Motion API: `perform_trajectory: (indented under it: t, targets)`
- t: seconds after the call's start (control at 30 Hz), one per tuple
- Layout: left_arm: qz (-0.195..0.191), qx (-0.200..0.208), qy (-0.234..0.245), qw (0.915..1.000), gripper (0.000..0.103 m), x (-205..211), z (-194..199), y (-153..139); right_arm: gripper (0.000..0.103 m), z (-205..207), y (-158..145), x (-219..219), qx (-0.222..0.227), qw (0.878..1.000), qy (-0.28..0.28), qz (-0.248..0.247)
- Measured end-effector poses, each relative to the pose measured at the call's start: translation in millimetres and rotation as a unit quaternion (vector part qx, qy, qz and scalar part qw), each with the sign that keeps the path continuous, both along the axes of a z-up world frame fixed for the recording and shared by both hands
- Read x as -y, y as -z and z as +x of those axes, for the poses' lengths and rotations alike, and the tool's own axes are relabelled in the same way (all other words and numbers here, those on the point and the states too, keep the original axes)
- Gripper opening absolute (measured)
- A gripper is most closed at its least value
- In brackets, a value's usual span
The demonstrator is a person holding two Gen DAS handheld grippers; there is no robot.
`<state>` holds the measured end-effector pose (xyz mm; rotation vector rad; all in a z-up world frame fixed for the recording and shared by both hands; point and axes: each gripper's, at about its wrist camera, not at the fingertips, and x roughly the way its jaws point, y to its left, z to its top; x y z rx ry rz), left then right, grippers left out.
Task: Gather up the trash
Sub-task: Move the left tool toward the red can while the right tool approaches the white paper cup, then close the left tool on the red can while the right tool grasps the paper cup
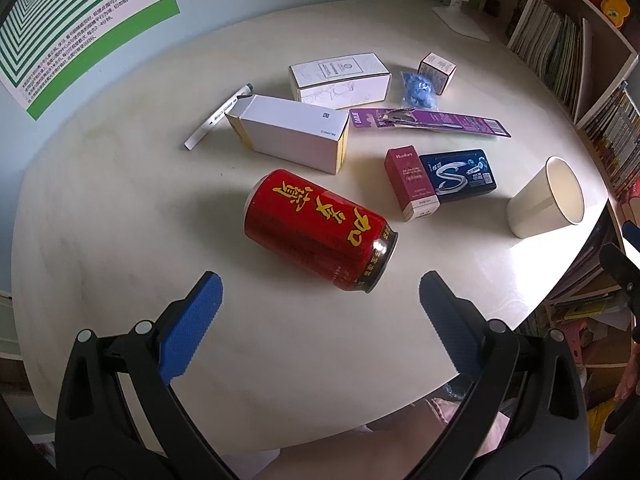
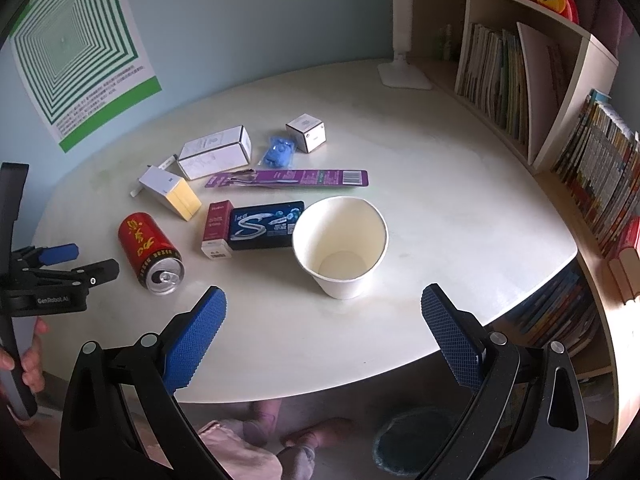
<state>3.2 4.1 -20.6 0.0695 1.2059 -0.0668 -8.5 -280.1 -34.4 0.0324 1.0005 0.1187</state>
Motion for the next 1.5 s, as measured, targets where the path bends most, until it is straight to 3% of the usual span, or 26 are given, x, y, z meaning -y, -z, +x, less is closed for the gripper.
perform_trajectory:
  t: [0.93, 1.5]
  targets:
    - [0.009, -0.055, -0.061, 0.9966, 0.096, 2.4, 40.6, 31.1, 0.097, 46.2, 40.1, 16.3, -0.049, 0.998, -0.048, -0.006]
    - [-0.023, -0.121, -0.101, 0.9873, 0.096, -19.8, 83.3, 71.7, 0.097, 85.8, 66.7, 10.8, -0.084, 0.994, -0.063, -0.021]
